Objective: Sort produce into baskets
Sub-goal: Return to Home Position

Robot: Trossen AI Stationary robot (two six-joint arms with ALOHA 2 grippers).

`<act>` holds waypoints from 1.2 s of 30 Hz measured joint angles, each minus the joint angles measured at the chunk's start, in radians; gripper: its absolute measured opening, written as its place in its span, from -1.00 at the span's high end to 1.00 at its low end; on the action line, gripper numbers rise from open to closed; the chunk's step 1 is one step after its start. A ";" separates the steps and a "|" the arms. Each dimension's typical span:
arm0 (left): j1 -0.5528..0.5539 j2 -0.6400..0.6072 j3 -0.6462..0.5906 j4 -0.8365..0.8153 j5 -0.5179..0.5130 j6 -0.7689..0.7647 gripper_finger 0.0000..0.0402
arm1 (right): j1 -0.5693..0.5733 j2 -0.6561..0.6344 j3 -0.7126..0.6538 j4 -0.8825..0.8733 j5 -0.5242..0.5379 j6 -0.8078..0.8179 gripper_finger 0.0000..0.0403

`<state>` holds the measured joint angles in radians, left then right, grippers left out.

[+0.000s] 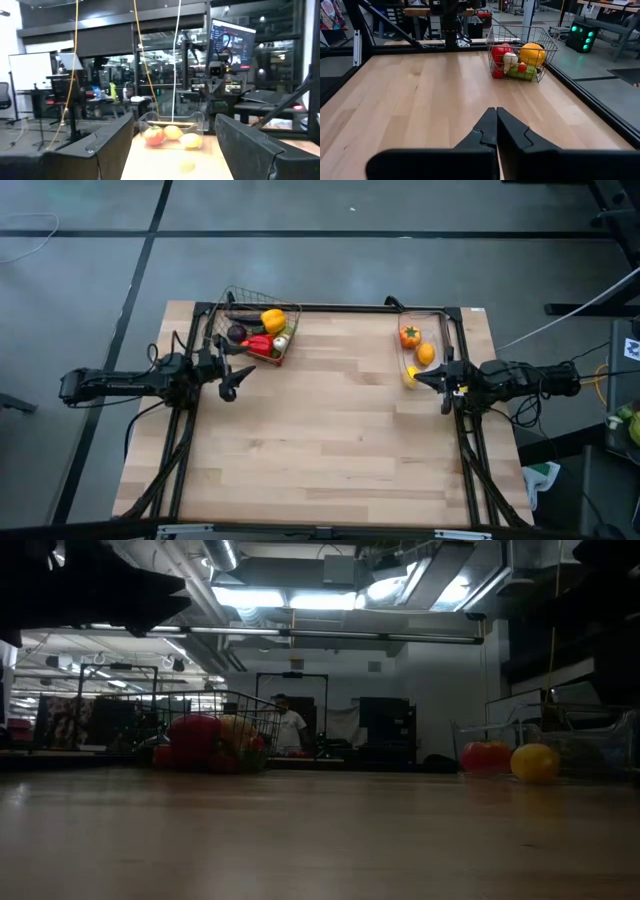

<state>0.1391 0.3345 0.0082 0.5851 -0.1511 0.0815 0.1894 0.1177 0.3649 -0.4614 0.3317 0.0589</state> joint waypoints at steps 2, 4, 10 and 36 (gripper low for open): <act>0.013 -0.048 0.000 -0.069 0.000 -0.003 -0.38 | 0.000 0.000 0.000 0.000 0.000 0.000 0.97; 0.019 -0.093 0.000 -0.162 0.000 -0.008 -0.38 | 0.000 0.000 -0.009 0.025 0.000 0.001 0.97; 0.033 -0.199 0.000 -0.368 0.001 -0.081 -0.38 | 0.000 -0.024 -0.121 0.196 0.001 -0.022 0.97; 0.025 -0.330 0.001 -0.559 0.045 -0.084 -0.38 | 0.000 -0.115 -0.353 0.520 -0.126 -0.070 0.97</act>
<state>0.1638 0.0040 0.0093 0.0257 -0.1059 -0.0021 0.1894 0.0024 0.0116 0.0584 0.2055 -0.0109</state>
